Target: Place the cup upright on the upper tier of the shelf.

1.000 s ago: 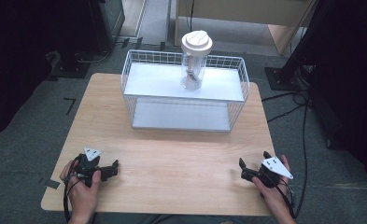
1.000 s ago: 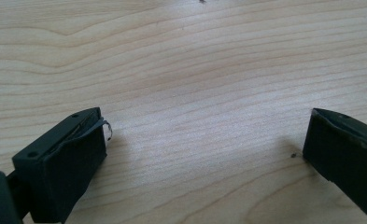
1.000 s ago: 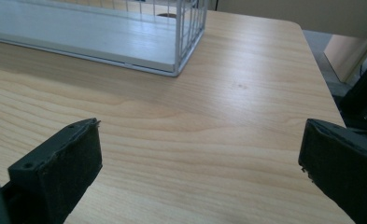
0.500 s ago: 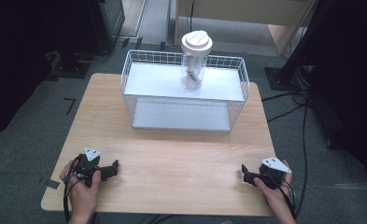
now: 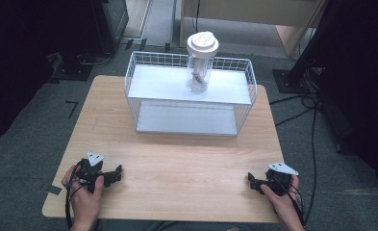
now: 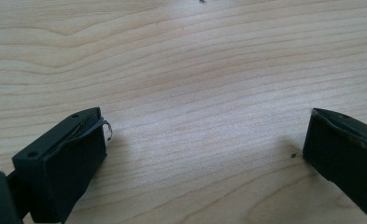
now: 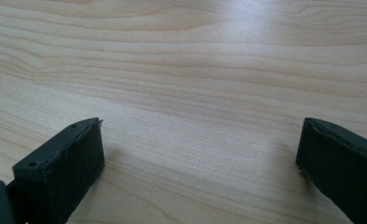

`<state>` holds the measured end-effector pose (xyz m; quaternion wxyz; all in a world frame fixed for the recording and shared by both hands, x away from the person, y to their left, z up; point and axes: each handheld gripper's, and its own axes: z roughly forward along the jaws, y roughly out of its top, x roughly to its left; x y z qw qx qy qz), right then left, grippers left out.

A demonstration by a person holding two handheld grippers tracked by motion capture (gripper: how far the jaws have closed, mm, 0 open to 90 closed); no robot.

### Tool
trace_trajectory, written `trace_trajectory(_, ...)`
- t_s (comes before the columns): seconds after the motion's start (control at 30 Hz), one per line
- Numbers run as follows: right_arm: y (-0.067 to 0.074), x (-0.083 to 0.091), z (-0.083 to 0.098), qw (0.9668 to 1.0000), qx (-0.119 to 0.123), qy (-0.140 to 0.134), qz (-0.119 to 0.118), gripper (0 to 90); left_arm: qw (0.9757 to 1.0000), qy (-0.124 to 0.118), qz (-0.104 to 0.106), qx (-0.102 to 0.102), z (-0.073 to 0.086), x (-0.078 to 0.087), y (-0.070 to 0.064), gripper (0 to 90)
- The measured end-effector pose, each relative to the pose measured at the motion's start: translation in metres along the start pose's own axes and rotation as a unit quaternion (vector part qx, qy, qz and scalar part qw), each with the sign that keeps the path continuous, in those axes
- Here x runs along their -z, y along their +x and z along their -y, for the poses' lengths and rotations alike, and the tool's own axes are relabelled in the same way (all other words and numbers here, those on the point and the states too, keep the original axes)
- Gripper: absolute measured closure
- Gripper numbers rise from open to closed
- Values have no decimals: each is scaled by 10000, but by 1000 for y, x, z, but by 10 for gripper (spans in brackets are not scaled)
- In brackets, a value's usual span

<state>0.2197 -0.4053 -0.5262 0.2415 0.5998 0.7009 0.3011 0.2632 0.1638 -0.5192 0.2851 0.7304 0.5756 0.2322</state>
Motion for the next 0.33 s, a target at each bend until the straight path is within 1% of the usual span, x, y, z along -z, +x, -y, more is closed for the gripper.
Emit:
trace_trajectory(0.07, 0, 0, 0, 10000, 9, 1, -4, 6, 10000, 2, 1, 0, 0, 0, 0, 0)
trace_trajectory(0.13, 0, 2, 2, 10000, 41, 1, -76, 6, 10000, 2, 0, 0, 0, 0, 0, 0)
trace_trajectory(0.33, 0, 2, 2, 10000, 40, 5, -78, 6, 10000, -1, -3, 5, -1, -1, -1, 0)
